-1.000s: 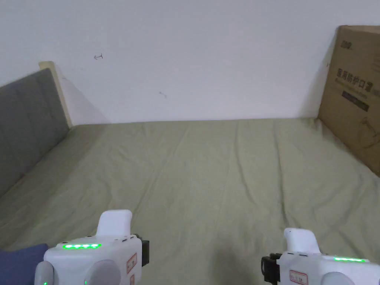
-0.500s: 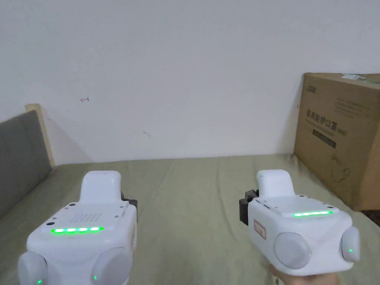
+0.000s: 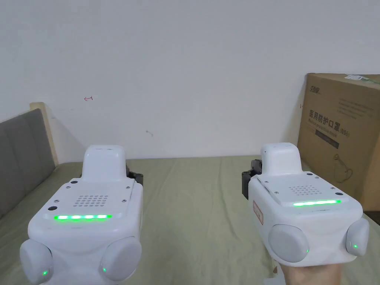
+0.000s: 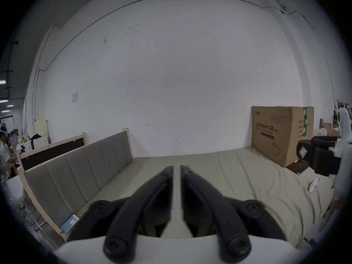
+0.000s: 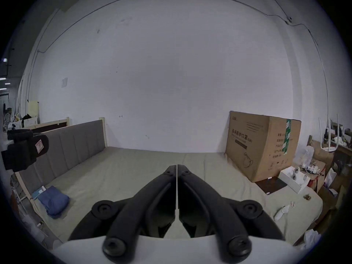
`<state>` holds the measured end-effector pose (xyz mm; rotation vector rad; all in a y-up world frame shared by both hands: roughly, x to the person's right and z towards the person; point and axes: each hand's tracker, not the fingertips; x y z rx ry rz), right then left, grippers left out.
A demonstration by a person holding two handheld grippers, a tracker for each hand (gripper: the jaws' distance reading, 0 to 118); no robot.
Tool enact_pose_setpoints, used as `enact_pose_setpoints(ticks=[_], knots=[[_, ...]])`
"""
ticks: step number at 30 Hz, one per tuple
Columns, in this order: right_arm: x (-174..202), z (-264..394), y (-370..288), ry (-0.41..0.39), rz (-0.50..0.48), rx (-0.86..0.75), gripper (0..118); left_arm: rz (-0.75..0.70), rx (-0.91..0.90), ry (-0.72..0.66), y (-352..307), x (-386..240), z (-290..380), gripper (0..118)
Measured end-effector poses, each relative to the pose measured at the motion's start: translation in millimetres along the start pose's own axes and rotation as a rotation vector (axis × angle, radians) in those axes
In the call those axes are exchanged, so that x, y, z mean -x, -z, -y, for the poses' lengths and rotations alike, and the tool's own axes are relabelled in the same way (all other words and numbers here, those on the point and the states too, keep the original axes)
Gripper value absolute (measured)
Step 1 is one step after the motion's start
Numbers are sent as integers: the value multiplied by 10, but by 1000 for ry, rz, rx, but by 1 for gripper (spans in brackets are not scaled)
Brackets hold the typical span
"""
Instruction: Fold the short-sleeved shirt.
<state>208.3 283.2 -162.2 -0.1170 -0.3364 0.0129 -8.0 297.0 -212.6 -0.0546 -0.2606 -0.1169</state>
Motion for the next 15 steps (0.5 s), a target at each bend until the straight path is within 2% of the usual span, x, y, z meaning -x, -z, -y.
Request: enact_pose_setpoints(ticks=[1,2,3,4,7,8,9,10,11,15], knots=[[-2,2,1,-1,-3,-4,8,15,-7,-6,-4,10,10,25],[0,3,-1,2,-2,-5,23,35,-15,-20,-2,29,19,44],[0,5,-3,8,1,-7,46,44,-7,-33,4,37,19,70],[0,9,-6,11,1,-10,63,48,2,-38,12,41,19,84],[30,29,-16,10,15,-31,106,44,-19,-64,-14,39,37,97],[42,34,-4,5,19,-34,116,33,-17,-69,-6,24,31,109],[27,40,-2,1,15,-37,118,39,4,-73,10,26,24,118],[42,40,-12,6,-33,-34,118,79,17,-80,9,46,30,118],[24,26,-30,1,8,-44,118,116,2,-93,-38,37,13,118],[-6,17,-27,11,11,-38,118,79,19,-46,-80,-14,9,118]])
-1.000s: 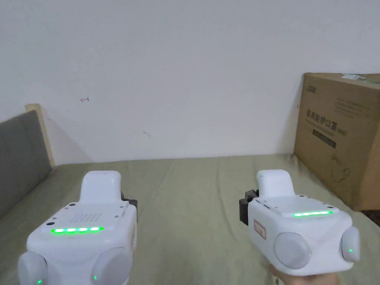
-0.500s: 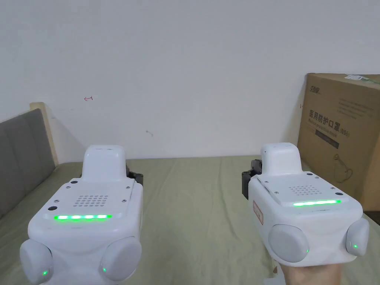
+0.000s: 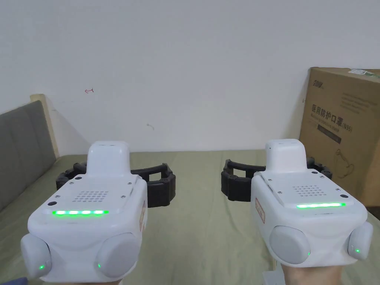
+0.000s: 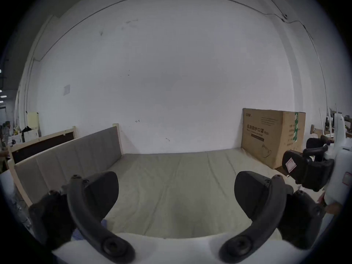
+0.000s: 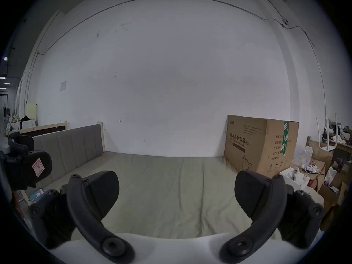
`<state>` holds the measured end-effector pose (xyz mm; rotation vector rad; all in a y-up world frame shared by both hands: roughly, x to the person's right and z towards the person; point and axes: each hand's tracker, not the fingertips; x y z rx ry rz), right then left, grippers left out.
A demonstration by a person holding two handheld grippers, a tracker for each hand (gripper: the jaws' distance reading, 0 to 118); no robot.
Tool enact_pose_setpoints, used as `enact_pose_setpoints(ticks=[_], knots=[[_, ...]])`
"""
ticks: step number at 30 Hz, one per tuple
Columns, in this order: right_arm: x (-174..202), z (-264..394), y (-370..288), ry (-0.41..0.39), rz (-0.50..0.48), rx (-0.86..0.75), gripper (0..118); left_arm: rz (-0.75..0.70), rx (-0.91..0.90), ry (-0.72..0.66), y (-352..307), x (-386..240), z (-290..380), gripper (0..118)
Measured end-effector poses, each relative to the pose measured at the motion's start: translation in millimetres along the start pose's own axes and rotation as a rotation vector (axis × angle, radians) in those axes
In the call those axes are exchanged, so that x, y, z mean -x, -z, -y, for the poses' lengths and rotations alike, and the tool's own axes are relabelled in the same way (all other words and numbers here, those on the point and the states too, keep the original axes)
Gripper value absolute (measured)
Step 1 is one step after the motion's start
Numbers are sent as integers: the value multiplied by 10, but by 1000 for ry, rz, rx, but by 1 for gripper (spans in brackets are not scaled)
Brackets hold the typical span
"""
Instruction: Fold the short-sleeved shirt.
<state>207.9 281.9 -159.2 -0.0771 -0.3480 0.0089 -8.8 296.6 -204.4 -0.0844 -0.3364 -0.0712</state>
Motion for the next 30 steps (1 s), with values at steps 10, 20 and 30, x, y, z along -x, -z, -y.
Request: enact_pose_setpoints(ticks=[10,20,30], knots=[[-2,46,33,-4,4,21,118,26,40,-83,128,115,29,118],[13,117,48,-6,22,41,118,-35,89,27,158,-14,111,118],[-5,137,39,-11,23,37,118,-46,96,37,122,-76,123,118]])
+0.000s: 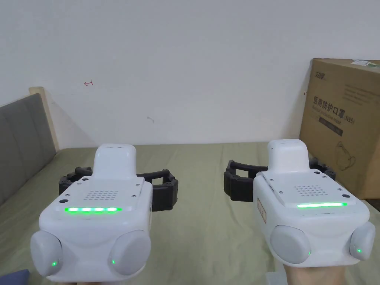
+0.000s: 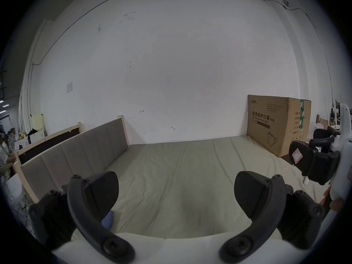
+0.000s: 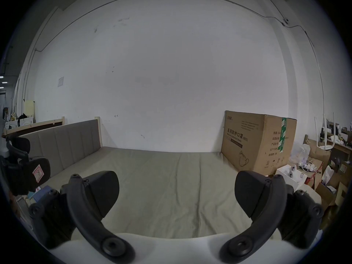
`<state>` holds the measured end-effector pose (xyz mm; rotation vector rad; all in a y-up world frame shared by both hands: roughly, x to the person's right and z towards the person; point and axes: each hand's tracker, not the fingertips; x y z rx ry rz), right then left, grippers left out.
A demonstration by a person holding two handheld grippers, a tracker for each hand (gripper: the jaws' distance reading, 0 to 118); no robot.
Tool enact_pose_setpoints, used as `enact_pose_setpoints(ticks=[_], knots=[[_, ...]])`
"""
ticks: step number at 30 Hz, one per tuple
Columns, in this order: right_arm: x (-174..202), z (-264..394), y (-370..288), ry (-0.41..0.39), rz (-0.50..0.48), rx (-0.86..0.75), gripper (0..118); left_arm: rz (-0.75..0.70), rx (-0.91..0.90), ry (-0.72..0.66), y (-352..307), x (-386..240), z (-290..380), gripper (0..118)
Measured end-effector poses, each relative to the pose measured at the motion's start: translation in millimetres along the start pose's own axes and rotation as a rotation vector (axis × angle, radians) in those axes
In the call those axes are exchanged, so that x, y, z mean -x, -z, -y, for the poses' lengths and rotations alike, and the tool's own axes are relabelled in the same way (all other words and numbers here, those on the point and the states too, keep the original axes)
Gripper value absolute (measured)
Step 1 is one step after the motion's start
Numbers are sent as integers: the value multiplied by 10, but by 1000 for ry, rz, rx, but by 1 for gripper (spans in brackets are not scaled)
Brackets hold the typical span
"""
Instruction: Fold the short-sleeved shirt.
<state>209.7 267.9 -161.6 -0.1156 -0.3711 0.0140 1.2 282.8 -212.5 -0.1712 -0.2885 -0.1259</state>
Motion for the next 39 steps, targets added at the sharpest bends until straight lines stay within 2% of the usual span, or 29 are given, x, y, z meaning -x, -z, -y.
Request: enact_pose_setpoints(ticks=[17,27,39], knots=[[-5,53,15,-3,5,17,118,-7,37,-20,-16,18,-30,118],[-2,86,21,-3,6,25,118,-33,-10,-25,-27,56,-4,118],[13,120,34,-10,3,33,118,2,-20,-46,-6,99,44,118]])
